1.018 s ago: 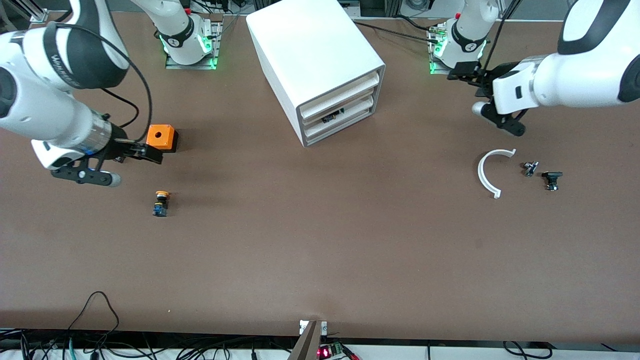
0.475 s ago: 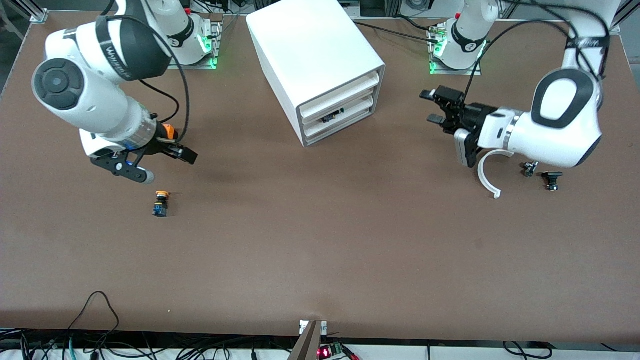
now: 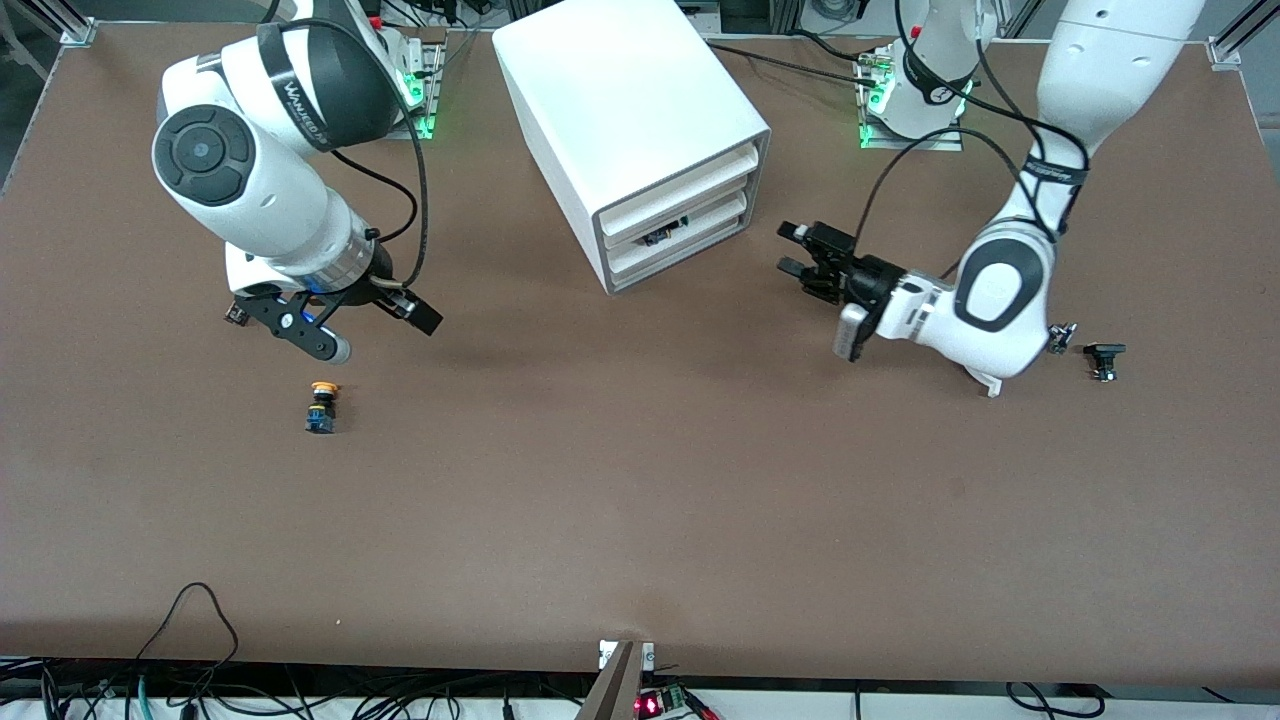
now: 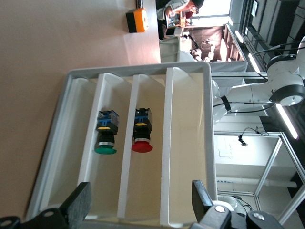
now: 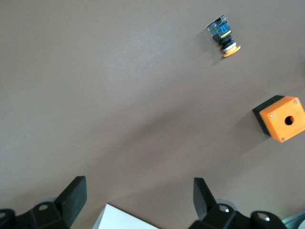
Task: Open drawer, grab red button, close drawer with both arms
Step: 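Grasp the white drawer's handle with the left gripper, then pull the drawer open with the left gripper while the right gripper approaches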
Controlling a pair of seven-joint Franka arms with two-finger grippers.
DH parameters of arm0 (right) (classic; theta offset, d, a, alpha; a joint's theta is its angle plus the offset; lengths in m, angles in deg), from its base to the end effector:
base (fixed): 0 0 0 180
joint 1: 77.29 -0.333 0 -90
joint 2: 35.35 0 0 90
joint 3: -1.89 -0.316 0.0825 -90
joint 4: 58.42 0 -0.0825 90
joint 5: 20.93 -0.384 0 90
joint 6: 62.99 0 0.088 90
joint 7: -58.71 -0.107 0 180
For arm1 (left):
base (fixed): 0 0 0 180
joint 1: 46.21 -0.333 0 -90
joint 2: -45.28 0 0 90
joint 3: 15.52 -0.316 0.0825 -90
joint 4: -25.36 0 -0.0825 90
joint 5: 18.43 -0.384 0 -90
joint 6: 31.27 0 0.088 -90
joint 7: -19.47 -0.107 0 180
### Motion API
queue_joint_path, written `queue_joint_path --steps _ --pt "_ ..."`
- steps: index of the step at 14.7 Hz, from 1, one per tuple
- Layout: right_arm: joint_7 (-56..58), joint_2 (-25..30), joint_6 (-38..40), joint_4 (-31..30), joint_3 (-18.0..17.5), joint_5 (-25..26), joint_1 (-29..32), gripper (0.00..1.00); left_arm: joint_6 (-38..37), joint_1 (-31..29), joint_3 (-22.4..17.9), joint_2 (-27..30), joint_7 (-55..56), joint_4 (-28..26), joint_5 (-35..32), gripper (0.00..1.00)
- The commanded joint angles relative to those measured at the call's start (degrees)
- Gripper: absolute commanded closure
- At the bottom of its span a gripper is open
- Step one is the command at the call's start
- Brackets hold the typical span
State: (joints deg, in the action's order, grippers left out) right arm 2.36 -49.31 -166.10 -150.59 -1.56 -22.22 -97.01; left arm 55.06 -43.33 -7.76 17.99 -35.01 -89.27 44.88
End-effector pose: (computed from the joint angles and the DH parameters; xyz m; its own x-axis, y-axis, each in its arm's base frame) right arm 0.5800 0.2467 0.4811 0.8312 -0.5528 -0.0591 -0.5524 -0.8332 0.0236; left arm 0.5047 -0.1951 0.2381 0.8358 -0.5490 0.0100 -0.1026 -0.1383 0.9851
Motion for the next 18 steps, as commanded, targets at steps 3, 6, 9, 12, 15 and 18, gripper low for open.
queue_joint_path --steps 3,6,9,12,15,18 --pt "-5.7 -0.98 -1.82 1.81 -0.07 -0.12 -2.69 0.01 1.04 0.63 1.81 -2.33 -6.6 -2.87 1.91 0.27" --pt "-9.54 -1.85 -2.35 4.08 0.02 -1.95 -5.15 0.01 3.92 0.72 4.35 -2.24 -10.8 -7.96 6.73 0.46" --pt "-14.22 -5.8 -0.95 11.03 -0.07 -6.44 -5.5 0.01 9.55 0.72 7.87 -2.24 -12.84 -11.48 8.85 0.53" --pt "-18.26 -8.18 -0.86 14.71 -0.07 -6.62 -6.29 0.01 10.18 0.63 9.19 -1.98 -12.84 -13.33 10.17 0.57" --pt "-21.87 -10.12 -0.77 17.89 -0.07 -8.19 -6.82 0.01 10.18 0.72 9.2 -1.98 -12.84 -14.04 10.43 0.65" --pt "-24.15 -11.35 -0.94 19.56 -0.07 -9.43 -6.91 0.01 10.18 0.81 9.2 -1.98 -12.84 -14.13 10.52 0.75"
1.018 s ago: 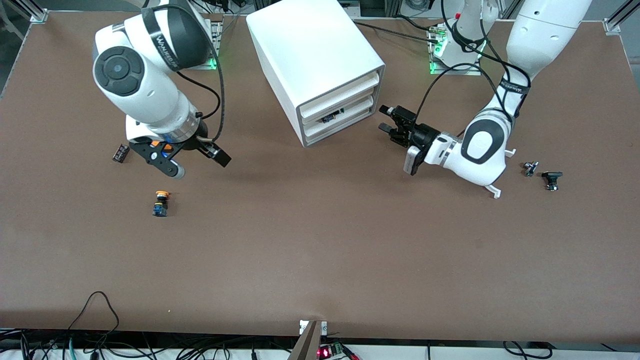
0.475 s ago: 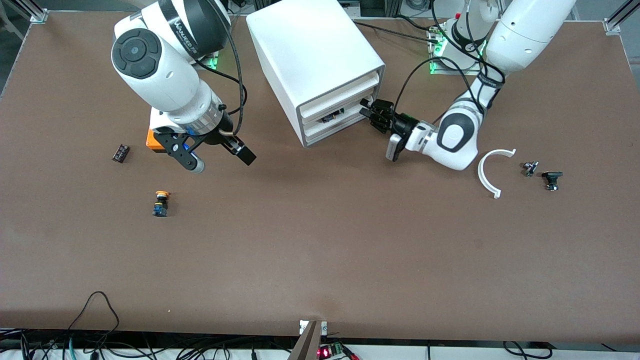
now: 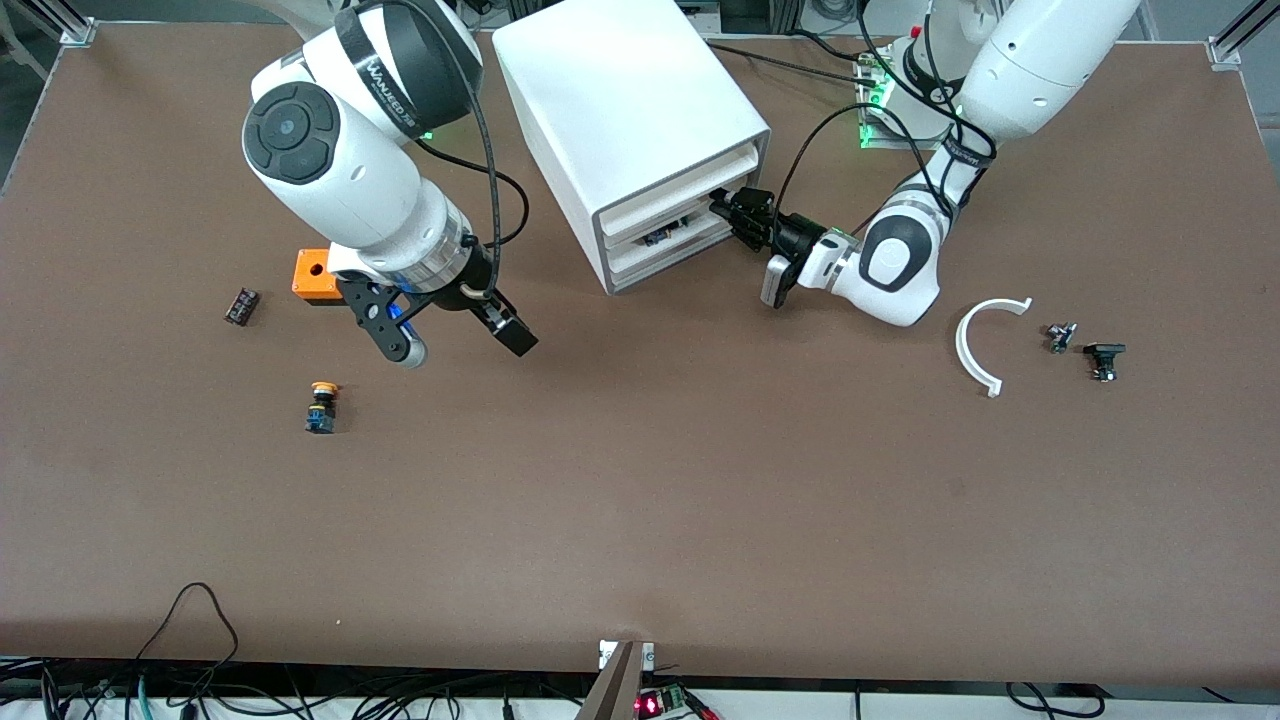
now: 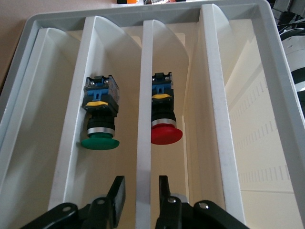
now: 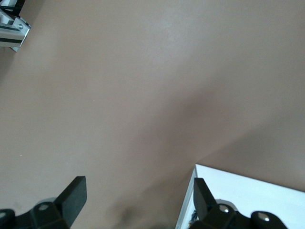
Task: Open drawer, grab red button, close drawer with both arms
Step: 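Pull the drawer open with the left gripper while the right gripper approaches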
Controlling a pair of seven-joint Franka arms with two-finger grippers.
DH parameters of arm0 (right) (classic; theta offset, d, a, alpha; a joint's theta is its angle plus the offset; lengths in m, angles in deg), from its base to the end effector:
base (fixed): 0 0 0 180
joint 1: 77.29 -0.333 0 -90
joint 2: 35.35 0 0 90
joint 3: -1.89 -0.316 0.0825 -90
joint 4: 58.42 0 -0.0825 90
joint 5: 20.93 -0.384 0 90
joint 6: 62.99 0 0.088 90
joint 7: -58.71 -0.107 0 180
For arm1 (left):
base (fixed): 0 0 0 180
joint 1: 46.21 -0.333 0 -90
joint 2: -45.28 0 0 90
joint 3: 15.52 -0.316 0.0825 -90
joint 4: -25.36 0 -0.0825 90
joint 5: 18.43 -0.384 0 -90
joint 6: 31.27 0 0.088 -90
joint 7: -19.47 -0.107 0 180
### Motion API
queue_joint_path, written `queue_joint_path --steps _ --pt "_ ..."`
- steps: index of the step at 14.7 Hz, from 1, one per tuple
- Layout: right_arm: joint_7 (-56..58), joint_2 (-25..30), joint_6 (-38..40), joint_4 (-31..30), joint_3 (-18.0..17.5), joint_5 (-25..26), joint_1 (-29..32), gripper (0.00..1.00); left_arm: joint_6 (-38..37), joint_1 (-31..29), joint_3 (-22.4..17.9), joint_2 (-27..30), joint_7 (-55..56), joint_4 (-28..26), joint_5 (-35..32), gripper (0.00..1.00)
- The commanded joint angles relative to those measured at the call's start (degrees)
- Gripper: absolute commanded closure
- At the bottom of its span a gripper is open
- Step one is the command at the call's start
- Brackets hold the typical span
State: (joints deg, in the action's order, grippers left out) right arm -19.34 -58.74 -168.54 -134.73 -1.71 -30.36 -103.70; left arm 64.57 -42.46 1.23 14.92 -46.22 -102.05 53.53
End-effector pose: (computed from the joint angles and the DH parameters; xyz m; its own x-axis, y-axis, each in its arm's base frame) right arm 0.5968 0.3505 0.5113 0.6365 -0.7542 -0.1617 -0.7713 -0.6221 -0.1343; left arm 0.4045 -0.2591 0.1614 0.8441 -0.5362 0.0074 -0.0466 -0.0596 0.9971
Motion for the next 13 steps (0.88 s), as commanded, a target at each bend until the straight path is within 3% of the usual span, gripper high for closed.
queue_joint_path --steps 1,5,8,13 --pt "-3.51 -2.36 1.58 4.75 0.08 -1.29 -0.75 0.01 0.67 -0.15 0.73 1.09 -1.63 -1.35 1.79 0.75" --pt "-8.25 -3.59 1.58 7.31 0.08 -1.29 -2.77 0.01 1.63 -0.06 1.53 1.09 -1.63 -1.53 1.96 0.76" --pt "-11.77 -3.86 1.32 7.57 0.08 -1.2 -4.79 0.01 1.55 -0.24 1.71 1.18 -1.63 -1.7 2.14 1.0" --pt "-17.39 -4.03 1.58 7.31 0.17 -0.59 -8.13 0.01 1.28 -1.81 0.22 1.18 0.03 0.83 1.09 1.0"
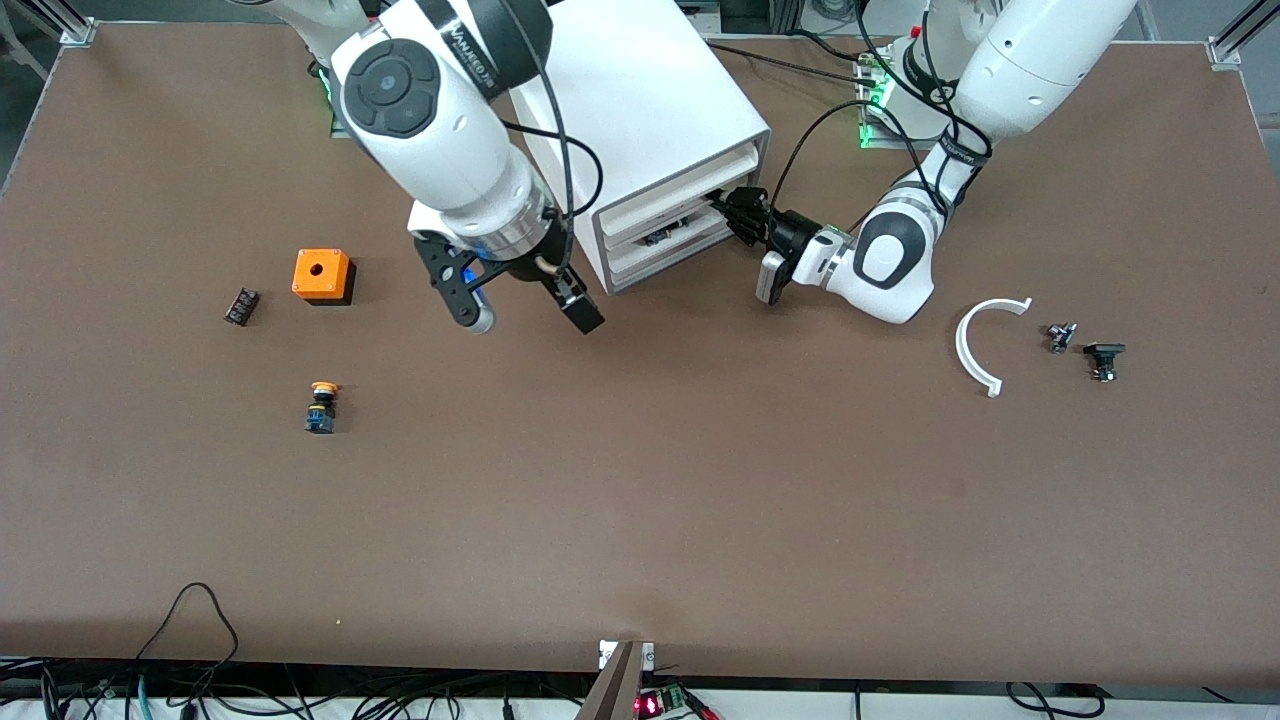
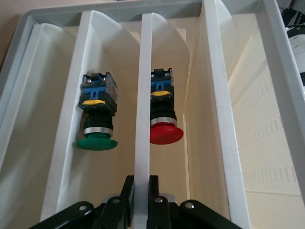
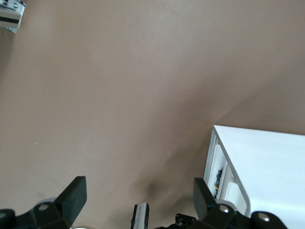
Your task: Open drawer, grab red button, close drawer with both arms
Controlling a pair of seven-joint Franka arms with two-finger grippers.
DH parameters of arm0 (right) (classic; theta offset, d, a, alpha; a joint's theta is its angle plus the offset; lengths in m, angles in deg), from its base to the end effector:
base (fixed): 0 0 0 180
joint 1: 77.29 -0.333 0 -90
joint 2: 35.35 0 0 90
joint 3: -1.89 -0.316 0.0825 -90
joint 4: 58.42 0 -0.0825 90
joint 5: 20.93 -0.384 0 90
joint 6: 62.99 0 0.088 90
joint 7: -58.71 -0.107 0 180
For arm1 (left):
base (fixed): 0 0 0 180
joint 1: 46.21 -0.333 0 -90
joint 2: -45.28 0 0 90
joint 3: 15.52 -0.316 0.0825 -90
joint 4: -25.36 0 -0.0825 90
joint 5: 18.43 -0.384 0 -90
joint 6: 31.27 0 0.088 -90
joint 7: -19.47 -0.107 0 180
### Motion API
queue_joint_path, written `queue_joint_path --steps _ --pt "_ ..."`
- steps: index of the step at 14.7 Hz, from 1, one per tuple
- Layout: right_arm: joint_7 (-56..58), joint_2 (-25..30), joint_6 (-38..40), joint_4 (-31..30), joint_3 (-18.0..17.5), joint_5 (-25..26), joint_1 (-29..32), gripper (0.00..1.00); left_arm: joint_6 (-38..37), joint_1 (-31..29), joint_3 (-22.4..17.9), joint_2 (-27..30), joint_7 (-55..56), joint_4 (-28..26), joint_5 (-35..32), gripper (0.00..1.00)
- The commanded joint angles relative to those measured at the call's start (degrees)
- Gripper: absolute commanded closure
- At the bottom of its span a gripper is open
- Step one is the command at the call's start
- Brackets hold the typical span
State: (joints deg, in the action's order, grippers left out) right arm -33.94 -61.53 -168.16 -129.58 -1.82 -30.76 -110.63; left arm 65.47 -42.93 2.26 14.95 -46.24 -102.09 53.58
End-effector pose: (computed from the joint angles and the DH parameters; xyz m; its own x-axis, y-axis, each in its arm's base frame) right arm 0.5618 0.4287 0.5210 0.5293 -0.8237 -0.2033 -0.8484 -0.5149 -0.1226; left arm 0.4038 -0.2627 0.1622 0.8440 -0.5363 0.0124 -0.0540 -0.0620 0.9966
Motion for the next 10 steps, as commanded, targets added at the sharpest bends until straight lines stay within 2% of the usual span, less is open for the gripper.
queue_joint_path --steps 1,6,10 --pt "-3.5 -1.24 1.2 1.99 0.28 -0.01 -1.99 0.01 0.38 -1.7 -1.6 1.15 0.67 1.67 0.42 1.0" --pt "-8.94 -4.22 0.32 2.07 0.37 2.79 -5.94 0.01 0.03 -1.88 -6.53 0.71 7.61 10.62 -8.18 1.0" --pt "-14.74 -7.82 -3.36 2.33 0.37 5.34 -9.37 0.01 -0.23 -5.12 -6.89 -1.91 9.55 15.73 -12.06 1.0"
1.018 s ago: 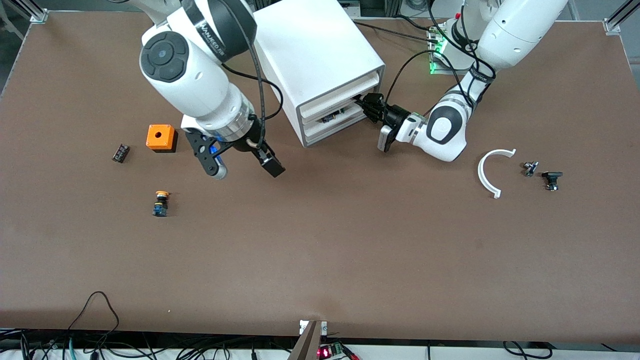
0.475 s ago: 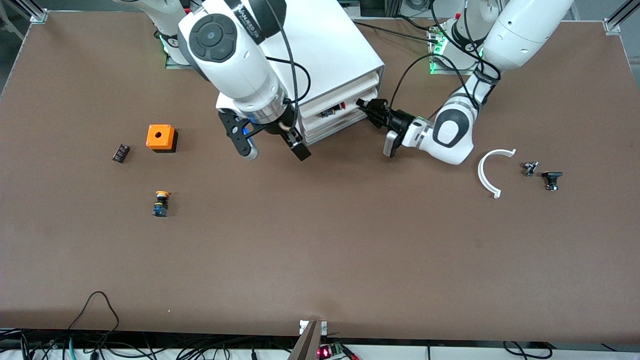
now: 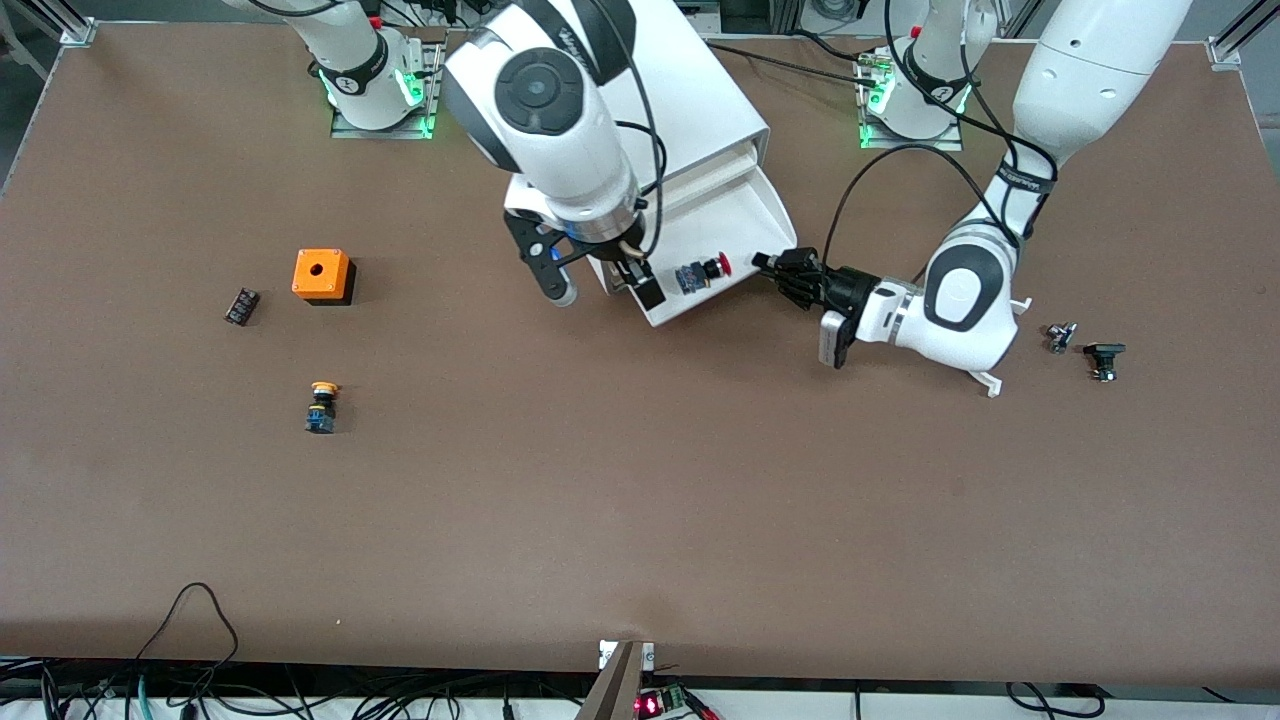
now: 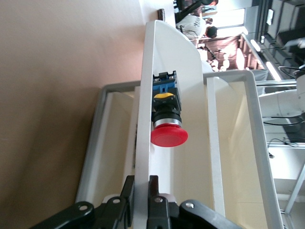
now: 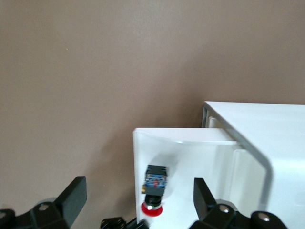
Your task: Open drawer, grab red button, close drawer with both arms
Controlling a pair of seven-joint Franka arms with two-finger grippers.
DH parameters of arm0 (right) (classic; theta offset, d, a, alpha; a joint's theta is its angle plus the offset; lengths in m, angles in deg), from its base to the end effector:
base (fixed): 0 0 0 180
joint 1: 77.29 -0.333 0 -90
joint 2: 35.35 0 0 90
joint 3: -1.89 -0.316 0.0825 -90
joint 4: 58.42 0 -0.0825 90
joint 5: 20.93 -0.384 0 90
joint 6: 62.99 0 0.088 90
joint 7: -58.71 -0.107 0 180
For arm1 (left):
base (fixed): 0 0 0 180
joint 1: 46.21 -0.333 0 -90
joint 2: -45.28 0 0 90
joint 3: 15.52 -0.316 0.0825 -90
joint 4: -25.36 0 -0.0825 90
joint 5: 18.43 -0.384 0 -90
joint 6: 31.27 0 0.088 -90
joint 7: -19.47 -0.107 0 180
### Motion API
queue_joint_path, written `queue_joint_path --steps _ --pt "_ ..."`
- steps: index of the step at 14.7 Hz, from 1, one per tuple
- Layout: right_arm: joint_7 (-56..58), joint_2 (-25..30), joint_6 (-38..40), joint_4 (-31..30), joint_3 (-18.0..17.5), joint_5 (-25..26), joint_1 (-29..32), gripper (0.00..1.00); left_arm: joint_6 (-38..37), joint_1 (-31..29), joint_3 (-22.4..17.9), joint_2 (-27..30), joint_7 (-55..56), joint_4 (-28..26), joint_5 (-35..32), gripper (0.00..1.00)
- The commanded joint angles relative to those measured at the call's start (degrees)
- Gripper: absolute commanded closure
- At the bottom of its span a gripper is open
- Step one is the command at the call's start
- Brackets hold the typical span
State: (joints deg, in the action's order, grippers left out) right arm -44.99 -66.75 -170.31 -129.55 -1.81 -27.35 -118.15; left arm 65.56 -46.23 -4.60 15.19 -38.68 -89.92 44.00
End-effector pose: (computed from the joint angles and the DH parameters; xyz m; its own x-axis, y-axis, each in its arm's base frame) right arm 0.5180 0.5065 0.4590 0.4756 -0.8654 -0.1578 -0.8789 -0.4748 -0.0454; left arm 0.5141 -0.1848 0.2013 0.8734 -0.4841 0.0527 -0.1784 -0.2174 0.9597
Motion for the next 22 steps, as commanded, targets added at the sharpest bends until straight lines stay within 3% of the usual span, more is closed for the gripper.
queue_joint_path --steps 1,4,5,7,11,16,22 --pt "-5.01 -3.66 -2.62 2.4 0.44 2.46 -2.73 0.01 -0.42 -2.7 -0.02 -3.56 1.99 4.88 -3.01 1.0" --pt "-8.0 -5.95 -5.87 2.57 0.71 2.73 -4.4 0.01 -2.35 -3.32 -0.2 -5.86 1.99 7.61 -3.46 1.0" --pt "-9.06 -6.82 -6.67 3.27 0.71 2.73 -4.67 0.01 -2.44 -3.32 -0.46 -5.86 1.99 7.61 -3.46 0.9" --pt "-10.47 -9.72 -7.02 6.95 0.8 2.73 -5.28 0.01 -2.7 -3.41 -0.46 -5.77 1.9 7.53 -3.46 0.0" --pt "-11.52 -13.86 -11.23 9.43 0.97 3.52 -6.6 0.01 -8.31 -3.5 -2.22 -4.81 7.93 10.06 -4.59 0.0" --pt "-13.9 -16.06 -14.67 9.43 0.89 3.61 -7.13 0.01 -18.41 -3.85 -2.75 -2.35 29.62 24.9 -18.11 0.0" --pt "-13.81 -17.38 -15.81 9.43 0.88 3.61 -7.48 0.04 -23.61 -1.66 -1.43 3.8 52.05 34.76 -33.84 0.0"
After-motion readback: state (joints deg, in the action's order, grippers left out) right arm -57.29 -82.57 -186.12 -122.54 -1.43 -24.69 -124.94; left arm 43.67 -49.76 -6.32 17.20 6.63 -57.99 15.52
